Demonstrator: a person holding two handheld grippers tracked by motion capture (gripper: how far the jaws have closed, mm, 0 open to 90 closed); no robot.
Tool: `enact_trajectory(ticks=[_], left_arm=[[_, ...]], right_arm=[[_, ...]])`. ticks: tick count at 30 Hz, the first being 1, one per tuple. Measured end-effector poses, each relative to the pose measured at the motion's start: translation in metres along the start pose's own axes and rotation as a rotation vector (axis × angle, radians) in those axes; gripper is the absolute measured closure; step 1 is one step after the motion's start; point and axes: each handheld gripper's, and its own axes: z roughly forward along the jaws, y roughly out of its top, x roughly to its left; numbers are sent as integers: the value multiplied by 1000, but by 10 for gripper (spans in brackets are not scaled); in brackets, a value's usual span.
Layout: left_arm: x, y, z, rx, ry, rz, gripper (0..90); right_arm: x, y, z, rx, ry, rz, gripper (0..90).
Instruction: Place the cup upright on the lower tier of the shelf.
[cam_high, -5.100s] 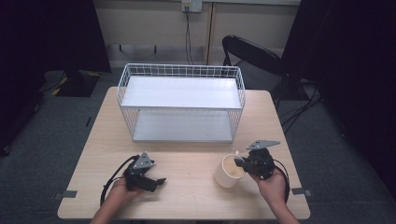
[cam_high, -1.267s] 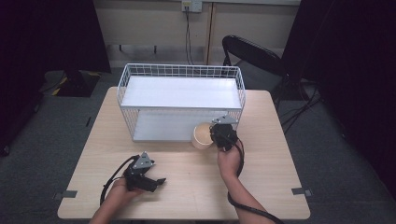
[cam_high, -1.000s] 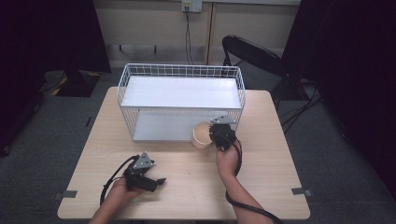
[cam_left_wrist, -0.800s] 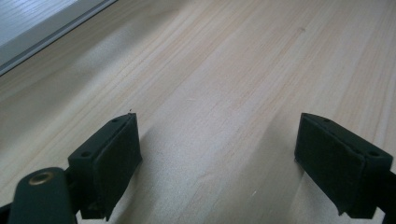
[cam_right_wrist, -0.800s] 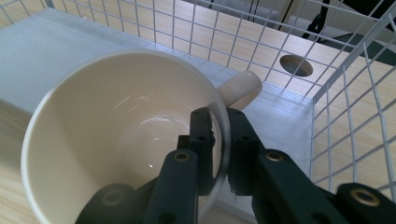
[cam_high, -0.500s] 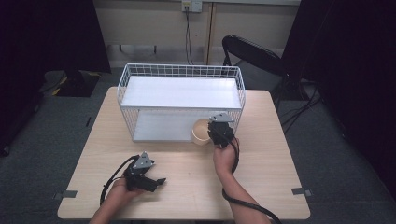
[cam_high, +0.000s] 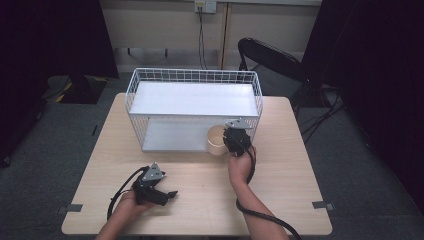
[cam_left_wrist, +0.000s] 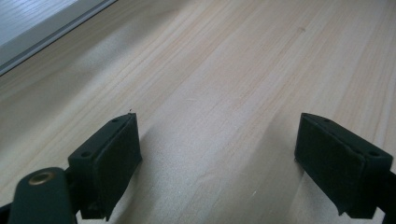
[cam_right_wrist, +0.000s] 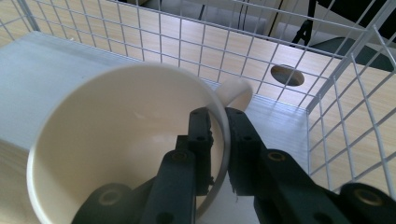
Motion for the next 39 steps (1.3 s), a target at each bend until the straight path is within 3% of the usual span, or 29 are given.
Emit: enact_trajectory(ticks=[6,8,10,15,16,19,23,31,39], left_arm=[[0,0,0,0,0,0,139],[0,0,0,0,0,0,138],[0,0,0,0,0,0,138],[0,0,0,0,0,0,138],[0,0,0,0,0,0,138],[0,0,0,0,0,0,139],[0,0,0,0,0,0,138],[0,0,0,0,0,0,138],[0,0,0,0,0,0,139]], right_arm=[[-3,-1,2,-3,5,17,792],[-5,2,1,-7,16,31,692],[-6,3,0,-12,21,38,653],[-8,6,-6,-28,83,80,454],[-8,8,-9,-29,112,80,341],[-8,9,-18,-68,128,65,263],[-8,8,-25,-58,174,67,190],[-14,-3,-37,-58,231,81,165],[-9,-14,-36,-16,254,40,164]])
